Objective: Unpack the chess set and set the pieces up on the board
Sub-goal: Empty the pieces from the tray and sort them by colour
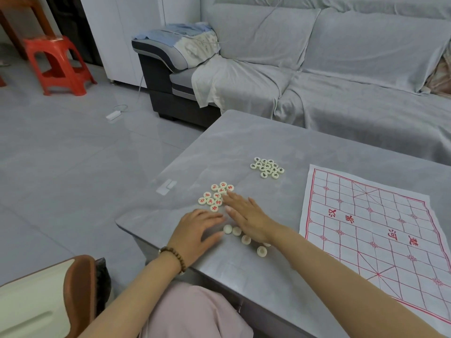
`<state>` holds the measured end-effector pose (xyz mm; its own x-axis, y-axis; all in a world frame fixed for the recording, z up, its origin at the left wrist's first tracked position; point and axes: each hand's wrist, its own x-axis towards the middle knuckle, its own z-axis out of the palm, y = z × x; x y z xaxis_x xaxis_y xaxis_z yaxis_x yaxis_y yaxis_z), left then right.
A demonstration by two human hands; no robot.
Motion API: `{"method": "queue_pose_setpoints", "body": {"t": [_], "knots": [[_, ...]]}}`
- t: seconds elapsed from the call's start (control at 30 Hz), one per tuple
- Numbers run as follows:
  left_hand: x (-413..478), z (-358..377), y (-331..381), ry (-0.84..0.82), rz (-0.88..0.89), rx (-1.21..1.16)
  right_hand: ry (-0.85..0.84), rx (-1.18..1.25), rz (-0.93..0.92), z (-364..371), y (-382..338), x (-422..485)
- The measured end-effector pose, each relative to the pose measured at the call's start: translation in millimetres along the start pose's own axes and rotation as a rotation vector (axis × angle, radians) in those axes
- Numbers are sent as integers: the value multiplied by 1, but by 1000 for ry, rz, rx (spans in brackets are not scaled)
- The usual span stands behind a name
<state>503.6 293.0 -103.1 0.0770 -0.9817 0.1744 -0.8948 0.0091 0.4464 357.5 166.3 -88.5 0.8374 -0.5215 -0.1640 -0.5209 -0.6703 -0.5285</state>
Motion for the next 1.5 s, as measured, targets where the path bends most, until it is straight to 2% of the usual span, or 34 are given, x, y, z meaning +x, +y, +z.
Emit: {"method": "queue_pose_setpoints", "body": {"t": [0.1, 0.17, 0.33, 0.57, 0.7, 0.83, 0.93, 1.07, 1.17, 1.3, 1.37, 1.5], "knots": [[4, 4, 6, -68, 41, -69, 280, 17, -75, -3, 8, -22], [9, 6, 10, -90, 22, -123, 356, -33, -99, -2, 15, -44], [20, 10, 15, -66, -49, -293, 394, -35, -64, 10, 20, -69], [28, 12, 15, -9, -103, -302, 505, 39, 77, 13, 22, -51], [40, 10, 16, 21, -178, -296, 481, 69, 180, 6, 23, -42], [46, 8, 15, -59, -240, -328, 527, 160, 194, 4, 23, -45], [47, 6, 16, -117, -232, -310, 503, 184, 160, 4, 22, -53], [47, 3, 19, -47, -255, -250, 482, 119, 98, 4, 22, -62], [42, 4, 17, 9, -259, -255, 332, 20, -33, 1, 17, -72], [35, 0, 8, 142, -305, -376, -16, -342, -114, 4, 7, -80], [33, -5, 5, 202, -366, -469, -72, -414, -91, 5, 4, -76], [30, -15, 1, 282, -527, -775, -75, -396, -61, 6, -1, -52]]}}
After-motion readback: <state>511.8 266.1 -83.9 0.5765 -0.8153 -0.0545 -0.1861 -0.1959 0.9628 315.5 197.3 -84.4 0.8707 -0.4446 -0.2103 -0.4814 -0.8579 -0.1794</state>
